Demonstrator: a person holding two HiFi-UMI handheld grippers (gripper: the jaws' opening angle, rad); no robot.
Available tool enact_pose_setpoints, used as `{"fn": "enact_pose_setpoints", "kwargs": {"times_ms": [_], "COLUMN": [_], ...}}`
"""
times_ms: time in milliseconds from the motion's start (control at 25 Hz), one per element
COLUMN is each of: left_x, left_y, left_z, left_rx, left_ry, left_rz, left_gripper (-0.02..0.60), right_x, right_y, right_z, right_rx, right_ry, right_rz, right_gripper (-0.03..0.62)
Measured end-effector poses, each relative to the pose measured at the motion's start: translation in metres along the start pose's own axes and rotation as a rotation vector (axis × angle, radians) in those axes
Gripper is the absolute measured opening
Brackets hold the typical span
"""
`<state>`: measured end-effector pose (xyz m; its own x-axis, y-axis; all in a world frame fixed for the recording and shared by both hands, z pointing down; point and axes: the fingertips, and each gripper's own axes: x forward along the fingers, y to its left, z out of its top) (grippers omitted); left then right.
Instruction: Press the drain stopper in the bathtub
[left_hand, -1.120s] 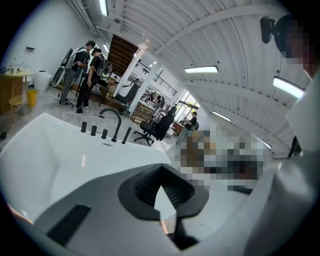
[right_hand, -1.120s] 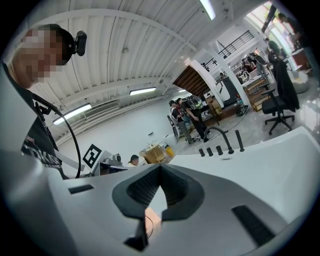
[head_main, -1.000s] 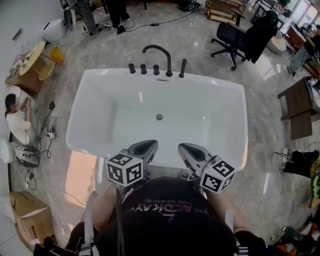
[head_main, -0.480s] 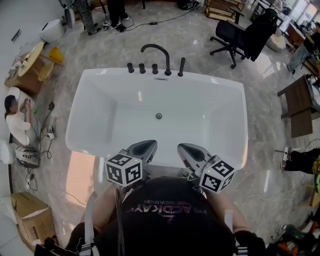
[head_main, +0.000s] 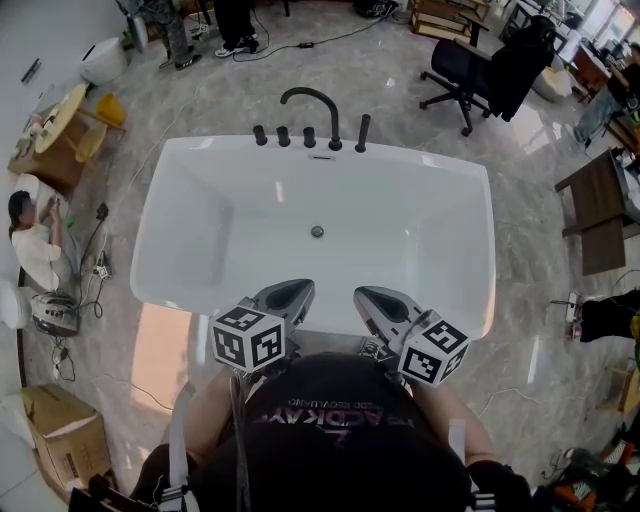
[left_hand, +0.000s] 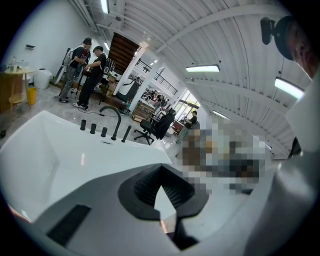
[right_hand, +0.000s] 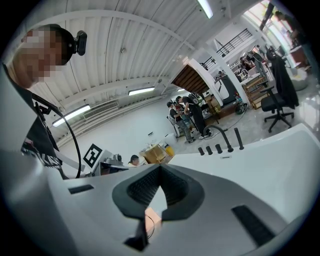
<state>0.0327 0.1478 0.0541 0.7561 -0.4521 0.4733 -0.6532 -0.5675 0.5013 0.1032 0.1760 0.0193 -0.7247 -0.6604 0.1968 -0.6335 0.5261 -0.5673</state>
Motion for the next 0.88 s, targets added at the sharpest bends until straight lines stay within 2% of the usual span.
{"fn": "enact_pose_setpoints", "kwargs": {"times_ms": [880], "left_x": [-0.0067], "left_y": [0.0028], "left_z": [-0.0008], "left_rx": [0.003], "left_ry": [0.001], "left_rz": [0.001], "left_gripper": [0.003], "right_x": [0.0041], "right_y": [0.0056], "right_z": [-0.0031], "right_rx": [0.003], "right_ry": [-0.001], "right_rz": [-0.002], "right_gripper": [0.011]}}
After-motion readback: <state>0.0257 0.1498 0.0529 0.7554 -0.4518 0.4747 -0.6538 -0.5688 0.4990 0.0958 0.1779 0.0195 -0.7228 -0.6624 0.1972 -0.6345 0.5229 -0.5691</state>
